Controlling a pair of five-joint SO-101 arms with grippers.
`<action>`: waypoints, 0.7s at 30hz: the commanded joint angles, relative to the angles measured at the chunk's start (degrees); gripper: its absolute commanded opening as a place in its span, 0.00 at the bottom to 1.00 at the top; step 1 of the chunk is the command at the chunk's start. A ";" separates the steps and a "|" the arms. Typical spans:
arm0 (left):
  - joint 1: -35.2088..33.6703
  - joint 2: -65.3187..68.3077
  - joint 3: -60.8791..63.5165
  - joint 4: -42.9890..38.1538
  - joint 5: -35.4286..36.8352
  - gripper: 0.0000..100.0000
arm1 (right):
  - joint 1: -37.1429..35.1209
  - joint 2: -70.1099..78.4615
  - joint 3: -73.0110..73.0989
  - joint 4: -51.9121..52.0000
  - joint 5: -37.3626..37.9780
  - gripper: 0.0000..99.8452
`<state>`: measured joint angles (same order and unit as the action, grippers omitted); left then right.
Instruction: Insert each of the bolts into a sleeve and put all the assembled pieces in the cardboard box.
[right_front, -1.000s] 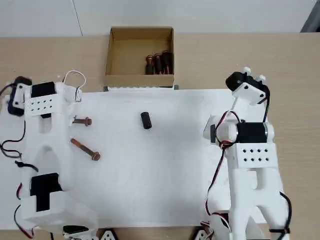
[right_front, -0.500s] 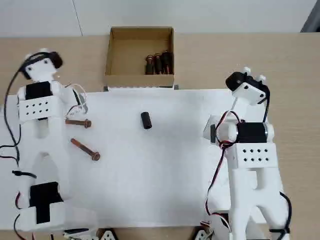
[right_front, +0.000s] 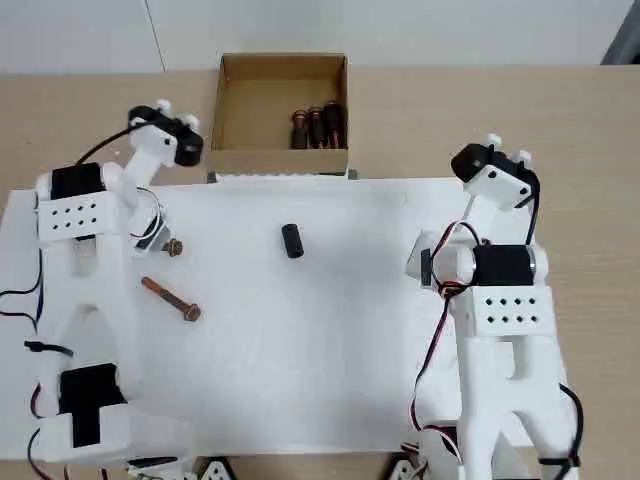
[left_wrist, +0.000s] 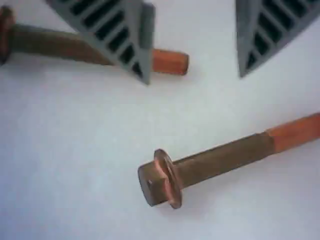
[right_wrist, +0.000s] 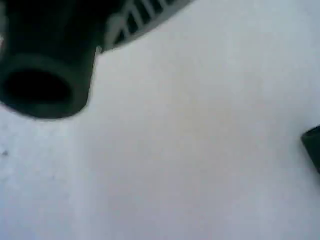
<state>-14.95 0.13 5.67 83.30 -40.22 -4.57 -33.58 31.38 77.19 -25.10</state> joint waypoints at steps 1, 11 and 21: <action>-1.49 -2.29 -2.68 -1.14 -8.44 0.09 | 0.04 -1.63 -0.35 -0.48 0.35 0.00; -6.86 6.33 -3.65 -7.74 -31.65 0.15 | 0.04 -1.63 -0.35 -0.66 0.35 0.00; -4.75 23.30 -29.32 9.93 -38.86 0.16 | 0.04 -1.54 -0.35 -0.84 0.26 0.00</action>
<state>-20.66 20.62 -14.73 87.87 -74.51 -4.48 -33.58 31.38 77.19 -25.10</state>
